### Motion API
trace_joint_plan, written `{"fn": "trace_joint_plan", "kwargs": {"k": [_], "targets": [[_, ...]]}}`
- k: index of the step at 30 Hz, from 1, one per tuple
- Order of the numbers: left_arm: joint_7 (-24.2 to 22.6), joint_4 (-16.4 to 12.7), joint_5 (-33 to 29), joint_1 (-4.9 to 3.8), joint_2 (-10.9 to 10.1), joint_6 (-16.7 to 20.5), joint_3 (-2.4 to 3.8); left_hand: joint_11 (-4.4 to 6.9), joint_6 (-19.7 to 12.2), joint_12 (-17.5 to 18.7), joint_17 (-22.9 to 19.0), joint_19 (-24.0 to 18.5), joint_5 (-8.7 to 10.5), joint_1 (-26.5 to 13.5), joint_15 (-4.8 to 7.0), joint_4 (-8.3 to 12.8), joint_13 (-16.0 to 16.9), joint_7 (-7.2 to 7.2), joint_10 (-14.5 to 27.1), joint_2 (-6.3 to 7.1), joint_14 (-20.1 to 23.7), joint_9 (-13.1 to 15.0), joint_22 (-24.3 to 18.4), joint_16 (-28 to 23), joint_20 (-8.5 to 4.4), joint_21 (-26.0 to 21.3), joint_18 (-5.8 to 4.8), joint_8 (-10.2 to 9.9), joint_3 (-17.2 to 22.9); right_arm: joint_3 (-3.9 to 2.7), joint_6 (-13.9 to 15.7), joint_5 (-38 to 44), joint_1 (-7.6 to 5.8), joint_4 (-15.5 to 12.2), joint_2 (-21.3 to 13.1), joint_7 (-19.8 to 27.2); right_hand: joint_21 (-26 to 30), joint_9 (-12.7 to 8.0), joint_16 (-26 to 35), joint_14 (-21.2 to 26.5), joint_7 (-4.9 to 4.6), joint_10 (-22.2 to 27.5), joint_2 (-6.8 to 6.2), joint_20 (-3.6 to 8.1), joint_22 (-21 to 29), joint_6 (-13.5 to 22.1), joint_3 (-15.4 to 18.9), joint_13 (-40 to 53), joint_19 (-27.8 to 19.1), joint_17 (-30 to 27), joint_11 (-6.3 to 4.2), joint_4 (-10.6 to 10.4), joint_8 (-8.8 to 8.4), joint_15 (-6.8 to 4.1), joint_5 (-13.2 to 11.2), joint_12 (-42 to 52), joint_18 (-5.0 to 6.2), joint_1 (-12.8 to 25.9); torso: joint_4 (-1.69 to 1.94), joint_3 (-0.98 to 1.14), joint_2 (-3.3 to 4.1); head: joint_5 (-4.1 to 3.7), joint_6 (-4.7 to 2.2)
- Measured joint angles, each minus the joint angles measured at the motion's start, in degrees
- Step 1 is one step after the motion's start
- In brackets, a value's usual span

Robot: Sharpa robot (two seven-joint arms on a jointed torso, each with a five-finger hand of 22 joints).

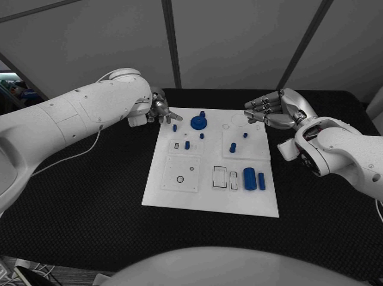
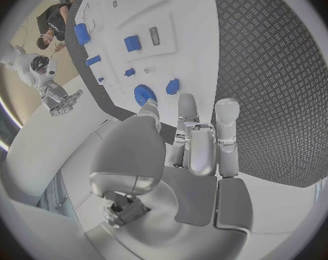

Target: Assemble the parts on the task board

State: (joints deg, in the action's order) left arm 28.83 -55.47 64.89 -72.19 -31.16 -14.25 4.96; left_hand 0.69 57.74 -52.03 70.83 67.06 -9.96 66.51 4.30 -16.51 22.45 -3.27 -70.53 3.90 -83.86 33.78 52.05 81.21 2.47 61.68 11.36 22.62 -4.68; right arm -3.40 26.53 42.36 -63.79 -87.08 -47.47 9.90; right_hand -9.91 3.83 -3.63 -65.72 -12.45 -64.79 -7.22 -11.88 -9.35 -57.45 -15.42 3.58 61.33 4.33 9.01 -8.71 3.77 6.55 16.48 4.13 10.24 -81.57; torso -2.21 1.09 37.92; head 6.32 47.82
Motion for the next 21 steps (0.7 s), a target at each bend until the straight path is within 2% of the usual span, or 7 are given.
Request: {"fn": "trace_joint_plan", "kwargs": {"k": [9, 17, 21], "targets": [[-0.19, 1.17, 0.12, 0.04, 1.33, -0.22, -0.01, 0.00, 0.21, 0.00, -0.02, 0.00, 0.00, 0.30, 0.00, 0.16, -0.13, 0.21, 0.00, -0.30, 0.00, -0.38, 0.07, 0.00, 0.00, 0.00, 0.00, 0.00, -0.16, 0.00, -0.02, -0.01, 0.00, 0.06, 0.16, 0.00, 0.00, 0.00, 0.00, 0.00, 0.00, 0.00, 0.00, 0.00, -0.01, 0.00, 0.00, 0.00, 0.00, 0.00, 0.00, 0.00, 0.00, 0.00, 0.00, 0.00, 0.00, 0.00, 0.02, 0.03, -0.03, 0.10, 0.16], [-0.20, 3.88, 0.17, 0.28, 3.12, -1.93, -0.04, 0.00, 0.62, 0.00, -0.41, -0.01, 0.00, 1.81, 0.00, 0.47, -0.33, 0.21, 0.00, -1.81, 0.00, -1.27, 0.00, 0.00, 0.00, 0.00, 0.00, -0.25, -0.47, 0.00, -0.04, -0.02, 0.00, 0.07, 0.15, 0.00, 0.00, 0.00, 0.00, 0.00, 0.00, 0.00, 0.00, 0.00, -0.01, 0.00, 0.00, 0.00, 0.00, 0.01, 0.00, 0.00, 0.00, 0.00, 0.00, 0.00, 0.00, 0.00, 0.02, 0.05, -0.08, 0.25, 0.19], [-0.26, 4.46, 0.18, 0.42, 3.51, -2.45, -0.06, 0.00, 0.68, 0.00, -0.41, 0.02, 0.00, 2.11, 0.00, 0.47, -0.36, 0.15, 0.00, -2.11, 0.00, -1.53, 0.04, 0.00, -0.02, 0.00, 0.00, -0.48, -0.47, 0.00, -0.05, -0.02, 0.00, 0.11, 0.25, 0.00, 0.00, 0.00, 0.00, 0.00, 0.00, 0.00, 0.00, 0.00, 0.08, 0.00, 0.00, 0.00, 0.00, -0.10, 0.00, 0.00, 0.00, 0.00, 0.00, 0.00, 0.00, 0.00, 0.02, 0.05, -0.07, 0.27, 0.13]]}}
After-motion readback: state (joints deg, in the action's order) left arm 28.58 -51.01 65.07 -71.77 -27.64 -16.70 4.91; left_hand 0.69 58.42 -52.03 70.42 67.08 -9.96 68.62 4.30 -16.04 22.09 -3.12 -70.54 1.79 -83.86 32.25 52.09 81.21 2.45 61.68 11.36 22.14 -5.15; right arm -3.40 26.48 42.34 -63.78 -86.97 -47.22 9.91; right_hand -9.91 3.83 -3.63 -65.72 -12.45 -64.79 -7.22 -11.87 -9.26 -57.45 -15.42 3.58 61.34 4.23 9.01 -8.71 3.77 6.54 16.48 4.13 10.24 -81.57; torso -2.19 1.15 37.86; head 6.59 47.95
